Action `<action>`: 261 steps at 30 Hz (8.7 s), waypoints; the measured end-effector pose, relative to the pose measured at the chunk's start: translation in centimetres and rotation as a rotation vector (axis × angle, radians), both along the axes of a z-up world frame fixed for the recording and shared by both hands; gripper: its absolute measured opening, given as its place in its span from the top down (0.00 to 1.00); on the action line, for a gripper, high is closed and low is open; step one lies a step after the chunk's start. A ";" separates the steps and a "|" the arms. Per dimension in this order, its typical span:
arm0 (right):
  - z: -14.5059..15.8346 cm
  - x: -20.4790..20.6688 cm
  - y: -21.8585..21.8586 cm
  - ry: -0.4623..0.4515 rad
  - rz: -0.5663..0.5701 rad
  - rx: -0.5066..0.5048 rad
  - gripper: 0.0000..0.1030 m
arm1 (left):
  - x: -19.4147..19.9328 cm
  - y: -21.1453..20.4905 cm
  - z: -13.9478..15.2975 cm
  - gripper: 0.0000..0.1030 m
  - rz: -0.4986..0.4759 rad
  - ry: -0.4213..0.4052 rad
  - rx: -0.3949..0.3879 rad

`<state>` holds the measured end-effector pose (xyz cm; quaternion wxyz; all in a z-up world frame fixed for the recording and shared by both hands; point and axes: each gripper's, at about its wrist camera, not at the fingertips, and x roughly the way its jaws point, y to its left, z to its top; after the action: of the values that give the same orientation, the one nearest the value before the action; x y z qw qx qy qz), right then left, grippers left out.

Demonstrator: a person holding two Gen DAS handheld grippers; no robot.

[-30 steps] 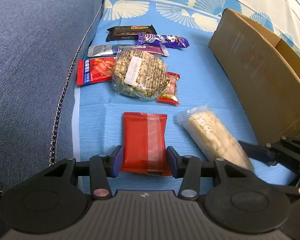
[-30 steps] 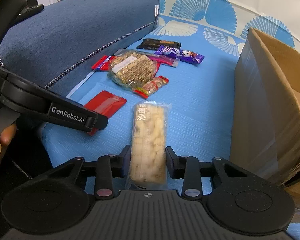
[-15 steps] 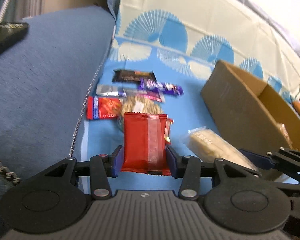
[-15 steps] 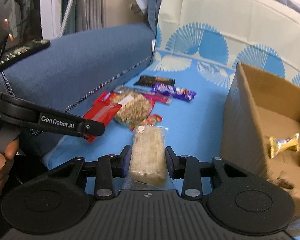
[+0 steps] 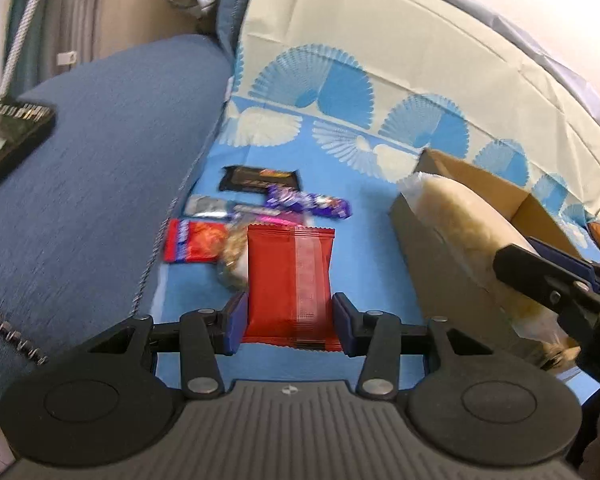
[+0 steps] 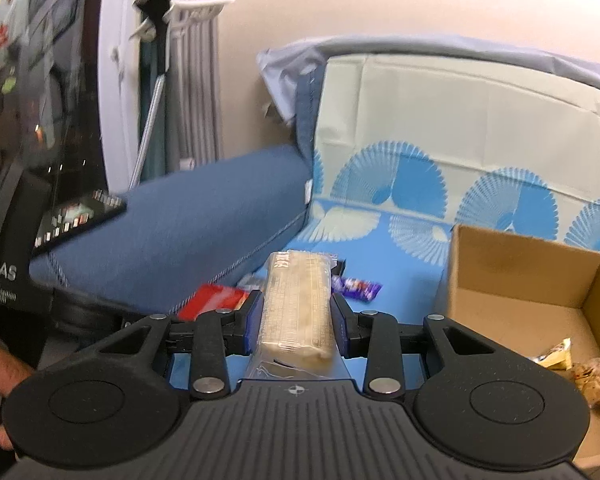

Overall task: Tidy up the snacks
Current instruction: 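Lift the red packet with the left tool while the right tool carries the nougat bar toward the box, then open both tools over the box to drop the red packet and nougat bar, then grasp the round peanut cluster bag with the left tool while the right tool returns to the snacks, then grasp the small red-wrapped candy bar with the right tool while the left tool holds the peanut bag, then hold the peanut bag in the left tool and candy bar in the right tool above the table, then carry the peanut bag with the left tool while the right tool carries the candy bar over the box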

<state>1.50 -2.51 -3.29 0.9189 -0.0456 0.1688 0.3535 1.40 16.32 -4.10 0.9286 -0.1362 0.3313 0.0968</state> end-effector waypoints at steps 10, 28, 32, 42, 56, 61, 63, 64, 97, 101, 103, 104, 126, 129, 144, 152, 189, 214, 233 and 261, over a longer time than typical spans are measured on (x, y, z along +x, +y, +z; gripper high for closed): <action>2.3 3.4 -4.8 0.018 -0.213 0.086 0.64 | 4.2 -7.0 4.1 0.52 -0.126 -0.054 0.011; 1.1 8.6 -14.8 0.086 -0.620 0.139 0.64 | 12.8 -18.4 5.6 0.52 -0.291 -0.099 -0.017; 1.1 8.7 -15.4 0.091 -0.636 0.145 0.67 | 13.7 -19.5 5.7 0.52 -0.302 -0.102 -0.021; 1.2 9.1 -15.7 0.108 -0.652 0.154 0.71 | 14.6 -20.1 6.0 0.47 -0.321 -0.107 0.000; 0.5 8.7 -14.6 0.117 -0.625 0.118 0.54 | 8.8 -12.8 3.3 0.47 -0.248 -0.133 0.042; 0.3 8.1 -12.9 0.112 -0.558 0.117 0.54 | 5.7 -6.4 0.4 0.47 -0.127 -0.067 0.077; 0.4 7.7 -11.9 0.104 -0.514 0.116 0.53 | 5.0 -4.0 -0.6 0.47 -0.083 -0.044 0.095; 0.4 7.5 -11.4 0.099 -0.493 0.117 0.53 | 4.8 -2.8 -1.3 0.47 -0.060 -0.026 0.102; -0.7 3.8 0.5 0.102 -0.074 -0.023 0.59 | 4.0 3.3 -6.9 0.21 0.042 0.187 0.052; -1.1 3.3 1.8 0.110 -0.046 -0.042 0.64 | 3.6 3.2 -7.2 0.21 0.004 0.242 0.059; -1.2 3.1 2.4 0.119 -0.039 -0.050 0.64 | 3.5 3.4 -7.6 0.21 -0.010 0.259 0.040; -1.3 3.1 2.6 0.126 -0.037 -0.050 0.64 | 3.5 3.5 -7.7 0.21 -0.015 0.262 0.031; -8.7 13.4 12.4 0.562 -0.232 -0.119 0.64 | 2.7 5.0 -7.9 0.21 -0.063 0.213 -0.061; -9.8 13.7 14.0 0.569 -0.248 -0.196 0.64 | 2.6 5.1 -7.9 0.21 -0.068 0.210 -0.065; -5.3 10.0 8.6 0.524 -0.125 -0.295 0.84 | 2.4 5.5 -7.9 0.21 -0.067 0.183 -0.110; -6.9 3.3 5.3 0.496 -0.126 -0.202 0.84 | 2.5 5.4 -7.8 0.21 -0.063 0.194 -0.109; -10.4 2.9 7.1 0.446 -0.102 -0.349 0.79 | 3.5 4.3 -8.5 0.18 -0.081 0.253 -0.018; -10.1 2.4 6.7 0.415 -0.082 -0.341 0.83 | 3.7 4.2 -8.7 0.18 -0.085 0.266 0.001; -10.7 2.1 7.5 0.382 -0.048 -0.365 0.70 | 4.1 3.9 -9.2 0.16 -0.092 0.284 0.022; 1.1 2.4 -2.1 0.150 -0.072 -0.080 0.83 | 1.9 2.2 -7.0 0.20 -0.143 0.065 0.065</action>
<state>3.93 -4.59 -2.14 0.9133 -0.0493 0.2527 0.3157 3.27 18.51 -11.06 0.9259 -0.0787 0.3668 0.0455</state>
